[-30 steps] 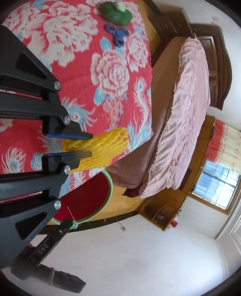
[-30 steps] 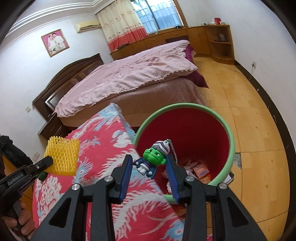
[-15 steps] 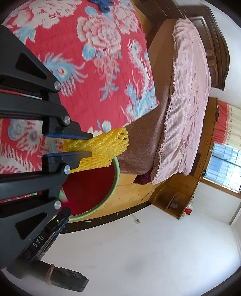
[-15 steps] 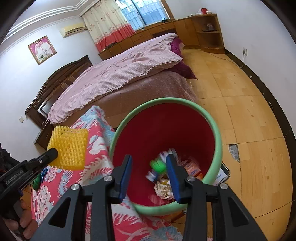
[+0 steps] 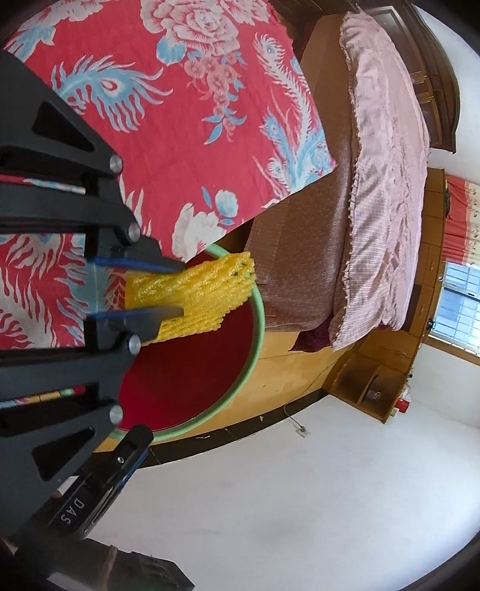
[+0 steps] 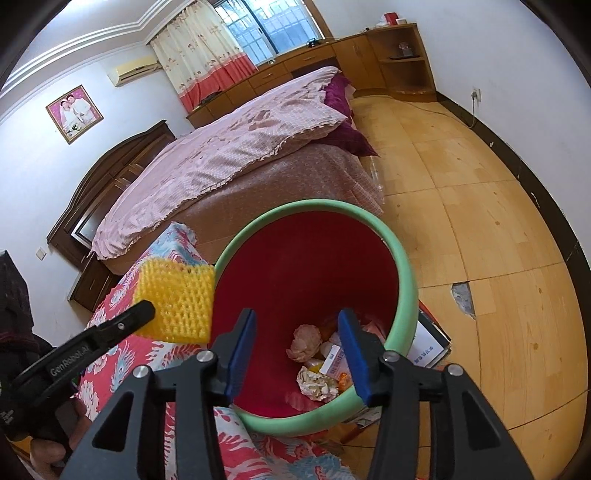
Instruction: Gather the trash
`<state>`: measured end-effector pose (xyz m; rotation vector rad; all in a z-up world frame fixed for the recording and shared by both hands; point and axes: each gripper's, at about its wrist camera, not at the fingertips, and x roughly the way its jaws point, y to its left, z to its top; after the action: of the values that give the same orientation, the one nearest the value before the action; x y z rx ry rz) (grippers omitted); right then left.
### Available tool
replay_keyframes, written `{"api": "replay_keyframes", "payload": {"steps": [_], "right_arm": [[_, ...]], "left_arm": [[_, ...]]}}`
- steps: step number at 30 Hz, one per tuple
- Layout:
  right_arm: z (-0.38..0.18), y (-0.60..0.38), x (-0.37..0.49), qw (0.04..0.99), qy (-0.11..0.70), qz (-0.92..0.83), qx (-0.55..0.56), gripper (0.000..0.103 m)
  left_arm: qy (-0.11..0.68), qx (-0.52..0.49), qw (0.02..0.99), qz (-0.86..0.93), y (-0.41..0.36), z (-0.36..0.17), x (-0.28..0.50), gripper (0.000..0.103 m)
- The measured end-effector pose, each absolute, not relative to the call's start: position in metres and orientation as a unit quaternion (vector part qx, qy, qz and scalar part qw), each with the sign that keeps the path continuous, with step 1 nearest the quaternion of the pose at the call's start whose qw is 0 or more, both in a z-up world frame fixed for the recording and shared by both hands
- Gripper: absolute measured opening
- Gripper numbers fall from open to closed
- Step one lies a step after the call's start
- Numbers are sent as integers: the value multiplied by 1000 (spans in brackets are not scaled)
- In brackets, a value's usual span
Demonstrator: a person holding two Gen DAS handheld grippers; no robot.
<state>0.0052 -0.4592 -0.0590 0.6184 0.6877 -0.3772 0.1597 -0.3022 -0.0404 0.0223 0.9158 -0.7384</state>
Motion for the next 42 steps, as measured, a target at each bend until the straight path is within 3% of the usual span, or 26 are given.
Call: {"api": "replay_keyframes", "payload": {"steps": [3,21,42], "right_arm": [[-59,-460,4,878,329,-182,297,54],[-32,-422,-2,895,329,-163,253,89],[11,-302,-14,932,311,-90,163,102]], "left_arm": [[431,10,832,-348,-302,-40,159,34],[432,-13,860,-271,-235,-22,139,45],[401,-40,904,-146,-98,11,86,49]]}}
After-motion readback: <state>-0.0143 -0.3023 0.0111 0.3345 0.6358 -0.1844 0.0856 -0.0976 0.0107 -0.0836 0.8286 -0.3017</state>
